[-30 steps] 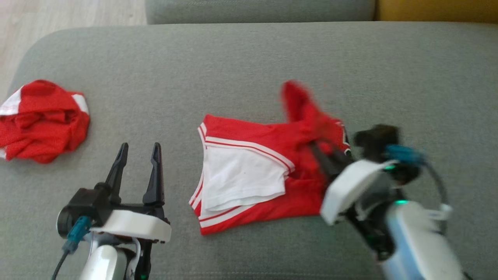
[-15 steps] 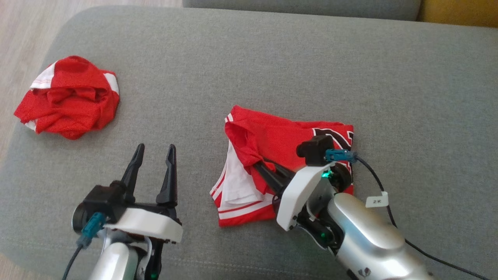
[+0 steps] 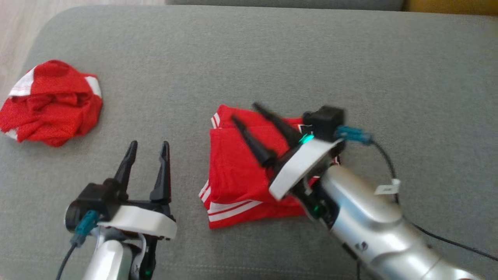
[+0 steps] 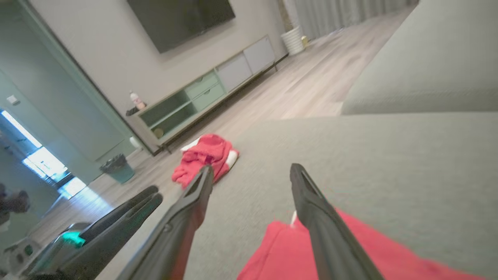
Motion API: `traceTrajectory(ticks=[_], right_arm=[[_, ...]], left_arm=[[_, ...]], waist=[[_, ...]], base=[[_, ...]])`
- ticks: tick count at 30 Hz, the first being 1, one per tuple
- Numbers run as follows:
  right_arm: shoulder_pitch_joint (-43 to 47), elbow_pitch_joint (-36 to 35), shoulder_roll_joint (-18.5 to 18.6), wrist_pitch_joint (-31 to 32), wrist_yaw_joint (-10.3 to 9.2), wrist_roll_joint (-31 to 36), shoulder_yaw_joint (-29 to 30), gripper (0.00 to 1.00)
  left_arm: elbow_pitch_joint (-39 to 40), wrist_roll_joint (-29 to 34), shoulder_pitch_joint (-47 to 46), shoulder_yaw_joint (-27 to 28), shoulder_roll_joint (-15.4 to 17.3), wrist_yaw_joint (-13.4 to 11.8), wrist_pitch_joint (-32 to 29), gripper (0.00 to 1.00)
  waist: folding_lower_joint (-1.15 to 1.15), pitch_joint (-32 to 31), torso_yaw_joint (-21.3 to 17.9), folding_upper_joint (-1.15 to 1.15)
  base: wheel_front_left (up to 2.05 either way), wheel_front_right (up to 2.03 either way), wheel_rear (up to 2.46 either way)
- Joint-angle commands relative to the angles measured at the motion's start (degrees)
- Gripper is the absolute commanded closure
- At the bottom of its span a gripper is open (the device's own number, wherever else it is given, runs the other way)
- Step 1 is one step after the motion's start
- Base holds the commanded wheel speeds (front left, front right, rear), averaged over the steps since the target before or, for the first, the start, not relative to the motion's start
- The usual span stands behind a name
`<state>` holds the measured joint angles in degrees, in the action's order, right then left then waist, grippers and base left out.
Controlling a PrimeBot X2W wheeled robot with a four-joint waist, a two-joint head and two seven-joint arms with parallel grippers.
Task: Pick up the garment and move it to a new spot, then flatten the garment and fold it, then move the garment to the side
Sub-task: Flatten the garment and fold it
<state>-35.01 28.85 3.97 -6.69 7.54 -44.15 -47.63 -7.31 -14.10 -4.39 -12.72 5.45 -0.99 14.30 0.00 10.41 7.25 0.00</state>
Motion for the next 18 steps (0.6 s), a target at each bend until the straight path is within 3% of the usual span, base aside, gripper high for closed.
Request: traceTrajectory(ticks=[1,8,15,18], right_arm=[[-0.98,-1.14,-1.09,-2.13,-0.05,2.21,2.90,0.00],[4.88,-2.70,0.29,-4.53,-0.05,14.95,21.12,0.00],[17.16,-13.90,3.19,0.00,-0.05,26.47,38.35,0.00],[22.21,-19.26,3.01,2.89,-0.05,29.61,43.02,0.00]], left_arm=[[2.20,0.61,-2.57,2.38,0.92,-0.03,0.70,0.00],[3.22,1.11,-2.29,3.69,1.99,-0.42,0.70,0.00],[3.79,1.22,-0.43,5.00,3.32,-1.35,0.70,0.00],[4.06,1.05,0.72,5.23,3.64,-1.61,0.69,0.00]], waist=[[0.00,-0.41,-0.93,0.00],[0.00,-1.29,-3.25,0.00],[0.00,-2.90,-4.90,0.00],[0.00,-3.86,-5.18,0.00]], base=[[0.00,0.00,0.00],[0.00,0.00,0.00],[0.00,0.00,0.00],[0.00,0.00,0.00]])
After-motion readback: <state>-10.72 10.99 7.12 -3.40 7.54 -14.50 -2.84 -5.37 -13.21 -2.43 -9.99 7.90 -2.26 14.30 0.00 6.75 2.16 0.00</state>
